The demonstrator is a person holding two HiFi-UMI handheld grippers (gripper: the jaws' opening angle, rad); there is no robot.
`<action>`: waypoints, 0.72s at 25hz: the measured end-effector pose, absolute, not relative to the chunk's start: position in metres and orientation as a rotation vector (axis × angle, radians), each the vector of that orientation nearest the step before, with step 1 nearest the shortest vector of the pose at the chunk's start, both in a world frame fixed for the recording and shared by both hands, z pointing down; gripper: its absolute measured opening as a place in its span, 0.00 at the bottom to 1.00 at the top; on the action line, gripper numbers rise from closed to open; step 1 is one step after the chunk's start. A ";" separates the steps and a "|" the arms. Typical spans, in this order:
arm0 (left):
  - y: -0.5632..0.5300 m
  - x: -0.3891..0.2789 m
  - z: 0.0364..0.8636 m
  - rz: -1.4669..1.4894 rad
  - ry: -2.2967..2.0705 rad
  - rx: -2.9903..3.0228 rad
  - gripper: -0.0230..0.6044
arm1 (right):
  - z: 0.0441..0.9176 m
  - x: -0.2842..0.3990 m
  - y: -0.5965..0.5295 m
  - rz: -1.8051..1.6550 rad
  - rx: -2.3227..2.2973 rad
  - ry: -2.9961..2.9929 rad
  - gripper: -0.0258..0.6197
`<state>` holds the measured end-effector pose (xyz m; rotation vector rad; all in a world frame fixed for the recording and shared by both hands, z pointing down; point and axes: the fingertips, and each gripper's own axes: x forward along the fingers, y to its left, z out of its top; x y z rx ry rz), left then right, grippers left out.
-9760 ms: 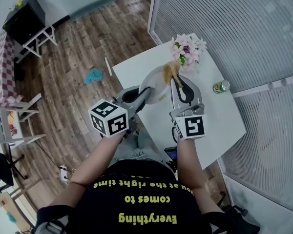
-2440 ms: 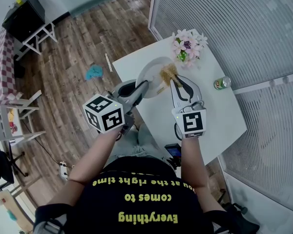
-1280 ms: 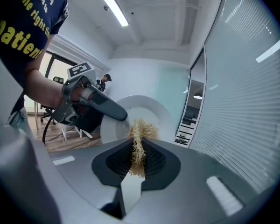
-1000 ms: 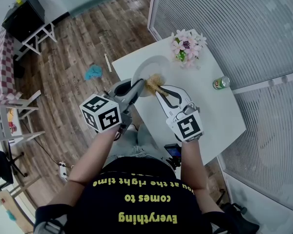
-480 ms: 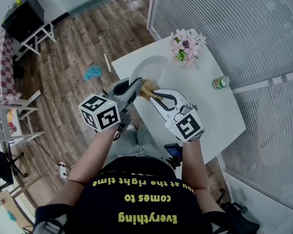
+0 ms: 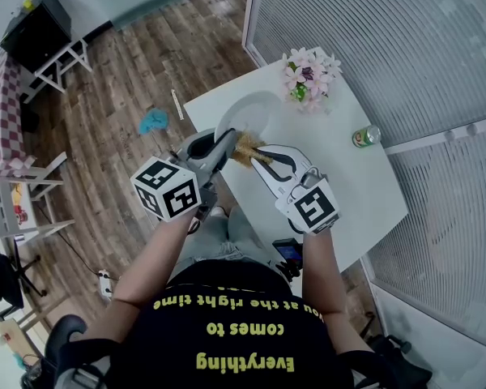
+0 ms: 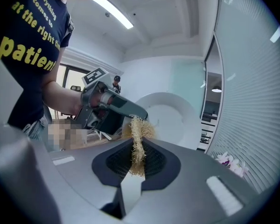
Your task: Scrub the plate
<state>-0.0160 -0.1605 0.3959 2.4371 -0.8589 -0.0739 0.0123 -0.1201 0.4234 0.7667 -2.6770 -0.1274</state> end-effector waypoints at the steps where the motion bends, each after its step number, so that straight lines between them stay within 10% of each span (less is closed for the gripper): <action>1: -0.160 -0.016 0.395 -0.067 -0.859 2.442 0.07 | 0.423 0.014 -0.122 -0.128 0.780 -2.670 0.09; 18: -0.164 -0.017 0.397 -0.077 -0.835 2.425 0.07 | 0.431 0.047 -0.150 -0.107 1.045 -2.530 0.09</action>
